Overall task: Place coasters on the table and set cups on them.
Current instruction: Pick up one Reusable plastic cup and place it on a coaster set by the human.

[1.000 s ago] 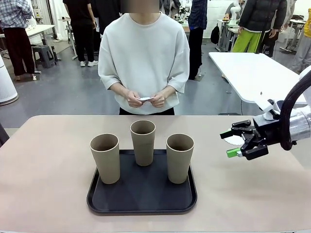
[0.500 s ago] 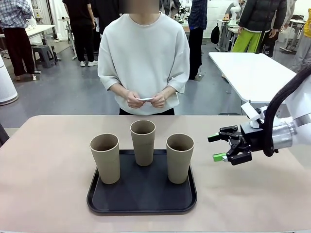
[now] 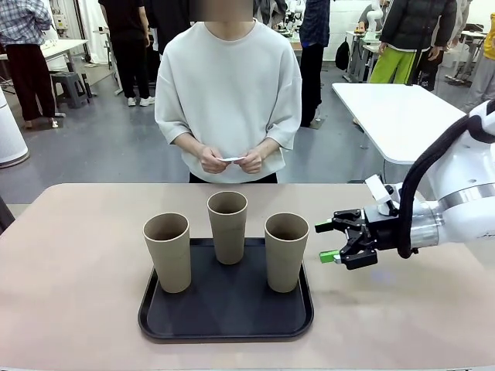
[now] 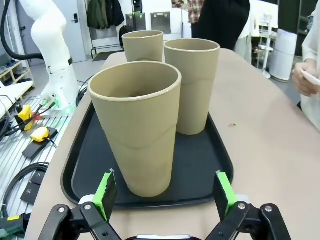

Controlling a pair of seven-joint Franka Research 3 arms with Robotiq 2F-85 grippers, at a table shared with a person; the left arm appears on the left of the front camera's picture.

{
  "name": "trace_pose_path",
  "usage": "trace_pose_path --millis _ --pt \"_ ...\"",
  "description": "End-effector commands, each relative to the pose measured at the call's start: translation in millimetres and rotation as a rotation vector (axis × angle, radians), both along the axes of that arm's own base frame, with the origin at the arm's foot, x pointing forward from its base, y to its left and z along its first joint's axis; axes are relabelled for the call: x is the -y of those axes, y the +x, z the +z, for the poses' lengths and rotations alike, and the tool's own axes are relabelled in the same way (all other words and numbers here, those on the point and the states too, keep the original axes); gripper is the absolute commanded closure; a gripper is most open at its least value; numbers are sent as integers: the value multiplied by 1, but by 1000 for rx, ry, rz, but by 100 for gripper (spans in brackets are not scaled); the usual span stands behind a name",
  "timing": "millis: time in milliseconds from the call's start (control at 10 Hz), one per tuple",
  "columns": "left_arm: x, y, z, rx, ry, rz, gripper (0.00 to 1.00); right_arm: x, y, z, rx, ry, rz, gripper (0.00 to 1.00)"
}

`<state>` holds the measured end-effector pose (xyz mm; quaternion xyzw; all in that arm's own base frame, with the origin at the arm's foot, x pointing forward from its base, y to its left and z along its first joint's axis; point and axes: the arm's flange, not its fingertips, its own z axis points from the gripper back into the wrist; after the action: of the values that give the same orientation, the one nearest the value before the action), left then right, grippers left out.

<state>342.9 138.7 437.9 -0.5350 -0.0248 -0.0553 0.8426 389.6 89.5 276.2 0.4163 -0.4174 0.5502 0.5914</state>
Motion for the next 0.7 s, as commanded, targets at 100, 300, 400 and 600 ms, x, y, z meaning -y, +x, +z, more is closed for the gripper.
trace_pose_path --millis 100,300,400,600 --pt "-2 -1 1 12 -12 -8 0 -10 5 -2 6 12 19 0" --pt "-2 -1 1 12 -12 -8 0 -15 5 -6 -9 14 30 0" --pt "-2 -1 1 12 -12 -8 0 -19 5 -9 -23 15 37 0" --pt "-2 -1 1 12 -12 -8 0 -27 1 -10 -49 23 64 0"
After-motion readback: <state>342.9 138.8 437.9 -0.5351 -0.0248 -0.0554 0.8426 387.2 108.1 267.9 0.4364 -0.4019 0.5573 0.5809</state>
